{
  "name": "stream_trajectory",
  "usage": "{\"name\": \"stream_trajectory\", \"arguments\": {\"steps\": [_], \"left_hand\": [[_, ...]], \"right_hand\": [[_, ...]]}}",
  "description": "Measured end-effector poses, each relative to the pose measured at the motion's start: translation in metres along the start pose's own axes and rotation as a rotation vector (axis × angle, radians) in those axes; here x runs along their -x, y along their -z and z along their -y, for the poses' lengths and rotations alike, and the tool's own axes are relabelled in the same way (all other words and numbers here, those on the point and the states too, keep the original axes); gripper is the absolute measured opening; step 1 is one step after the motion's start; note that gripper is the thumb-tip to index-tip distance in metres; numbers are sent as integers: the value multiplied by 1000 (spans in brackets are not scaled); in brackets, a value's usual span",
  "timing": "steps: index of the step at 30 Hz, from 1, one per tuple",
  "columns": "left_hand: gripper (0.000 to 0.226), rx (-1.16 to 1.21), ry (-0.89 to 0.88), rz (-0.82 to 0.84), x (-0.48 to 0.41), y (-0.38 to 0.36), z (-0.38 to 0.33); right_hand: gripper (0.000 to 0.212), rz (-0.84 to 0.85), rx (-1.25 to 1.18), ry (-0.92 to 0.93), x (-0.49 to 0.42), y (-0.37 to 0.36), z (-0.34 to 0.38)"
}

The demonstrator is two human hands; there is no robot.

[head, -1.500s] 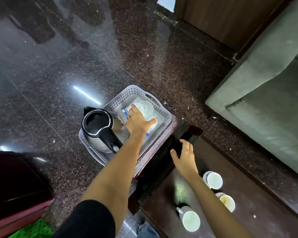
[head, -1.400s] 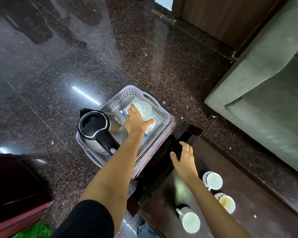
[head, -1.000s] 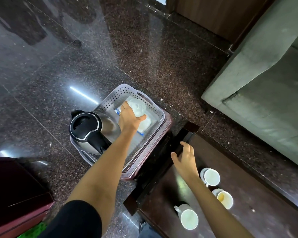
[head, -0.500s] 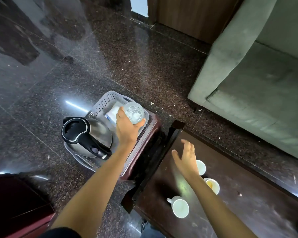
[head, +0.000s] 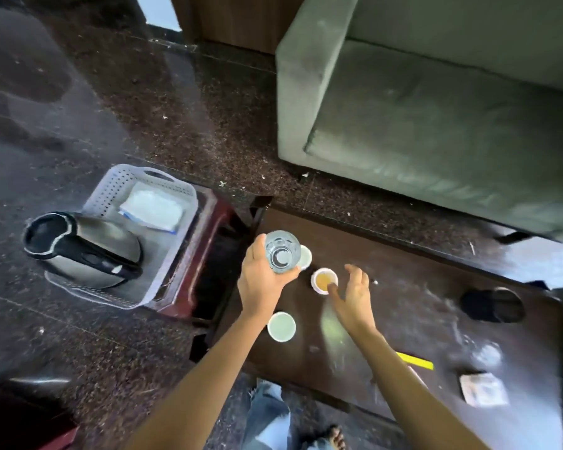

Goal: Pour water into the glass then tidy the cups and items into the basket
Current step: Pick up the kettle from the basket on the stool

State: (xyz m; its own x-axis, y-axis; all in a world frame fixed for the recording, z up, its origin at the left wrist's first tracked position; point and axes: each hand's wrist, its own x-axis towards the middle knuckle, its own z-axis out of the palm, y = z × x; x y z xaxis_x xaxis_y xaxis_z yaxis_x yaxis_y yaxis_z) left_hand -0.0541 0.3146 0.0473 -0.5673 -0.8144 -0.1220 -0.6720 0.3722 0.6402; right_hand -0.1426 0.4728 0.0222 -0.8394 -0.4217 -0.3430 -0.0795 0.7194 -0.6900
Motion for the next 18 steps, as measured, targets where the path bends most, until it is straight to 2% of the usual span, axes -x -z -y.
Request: {"name": "stream_trajectory", "arguments": {"steps": [11, 14, 18], "left_hand": [[98, -69, -82, 289, 116, -96, -27], [102, -75, -74, 338, 135, -119, -23], [98, -75, -31, 408, 153, -149, -13]], "right_hand": [[48, -76, -3, -172, 77, 38, -117], [47, -67, -20, -238, 94, 38, -139], [42, -70, 20, -237, 107, 36, -170]]}}
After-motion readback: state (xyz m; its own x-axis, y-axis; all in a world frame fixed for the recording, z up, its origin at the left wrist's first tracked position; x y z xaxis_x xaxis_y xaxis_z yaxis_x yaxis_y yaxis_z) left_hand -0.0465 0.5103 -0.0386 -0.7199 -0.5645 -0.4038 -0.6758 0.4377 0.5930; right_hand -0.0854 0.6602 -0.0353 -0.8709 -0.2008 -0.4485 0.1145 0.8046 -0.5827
